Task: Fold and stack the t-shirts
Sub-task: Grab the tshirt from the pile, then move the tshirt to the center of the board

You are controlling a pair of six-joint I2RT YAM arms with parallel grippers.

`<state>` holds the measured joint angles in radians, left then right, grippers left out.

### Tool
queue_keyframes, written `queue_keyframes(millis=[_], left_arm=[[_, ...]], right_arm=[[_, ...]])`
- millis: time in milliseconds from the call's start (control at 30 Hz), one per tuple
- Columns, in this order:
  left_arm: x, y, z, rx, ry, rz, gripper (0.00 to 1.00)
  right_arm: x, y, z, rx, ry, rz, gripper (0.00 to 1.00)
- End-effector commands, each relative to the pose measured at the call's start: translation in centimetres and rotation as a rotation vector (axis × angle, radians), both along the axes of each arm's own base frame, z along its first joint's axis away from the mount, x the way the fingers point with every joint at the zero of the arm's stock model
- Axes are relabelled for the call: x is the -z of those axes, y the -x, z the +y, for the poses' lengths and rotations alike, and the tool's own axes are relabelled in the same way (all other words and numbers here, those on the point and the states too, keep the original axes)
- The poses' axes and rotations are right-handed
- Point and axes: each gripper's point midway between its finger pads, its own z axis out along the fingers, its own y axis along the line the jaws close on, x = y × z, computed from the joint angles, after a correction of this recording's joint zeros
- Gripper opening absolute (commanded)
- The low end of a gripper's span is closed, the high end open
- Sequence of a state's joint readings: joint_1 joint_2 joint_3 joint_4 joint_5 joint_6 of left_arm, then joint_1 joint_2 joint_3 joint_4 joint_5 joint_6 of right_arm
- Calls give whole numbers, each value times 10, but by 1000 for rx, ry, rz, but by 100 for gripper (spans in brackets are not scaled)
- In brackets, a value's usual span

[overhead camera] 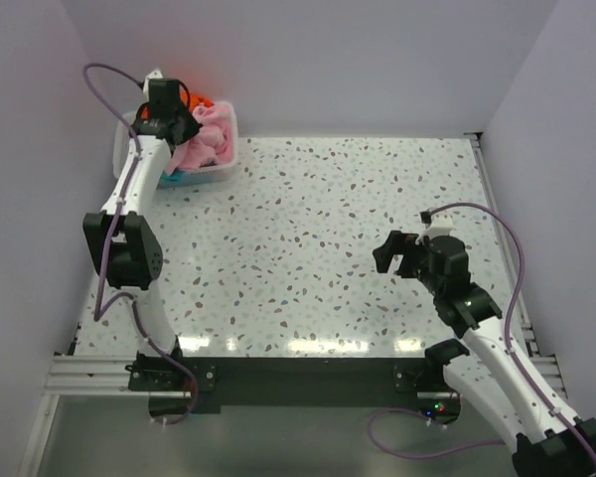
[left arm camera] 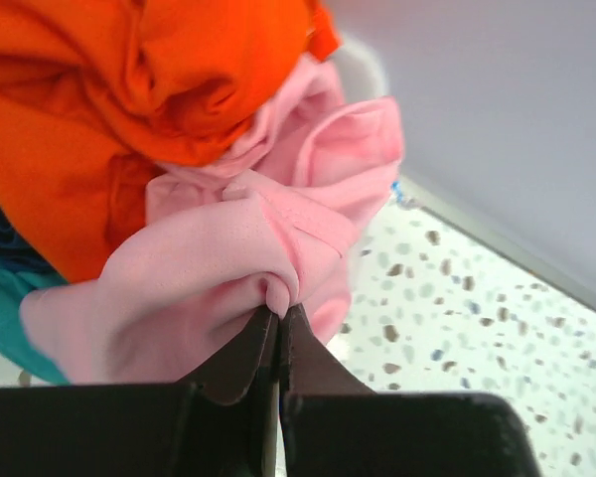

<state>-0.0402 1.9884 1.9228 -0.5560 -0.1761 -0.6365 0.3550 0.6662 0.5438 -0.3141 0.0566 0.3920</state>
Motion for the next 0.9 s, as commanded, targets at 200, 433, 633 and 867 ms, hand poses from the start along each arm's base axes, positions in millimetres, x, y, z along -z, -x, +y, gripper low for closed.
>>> queue_keyframes(millis=[200,433,633,867], left_arm=[[-212,34,-63,376,106,-521,0],[-288,112,-150,613,53,-739,5],[-326,188,-214,785,150,-880,5],[-311,227,-256,862,234,-873,2]], right_arm=[[-12,-3,3,-10,-25,-54,99],[-13,-3,2,3,-28,-65,99],[-12,-4,-3,34,-23,-64,99],[-5,-3,-33,199,37,-19,99]])
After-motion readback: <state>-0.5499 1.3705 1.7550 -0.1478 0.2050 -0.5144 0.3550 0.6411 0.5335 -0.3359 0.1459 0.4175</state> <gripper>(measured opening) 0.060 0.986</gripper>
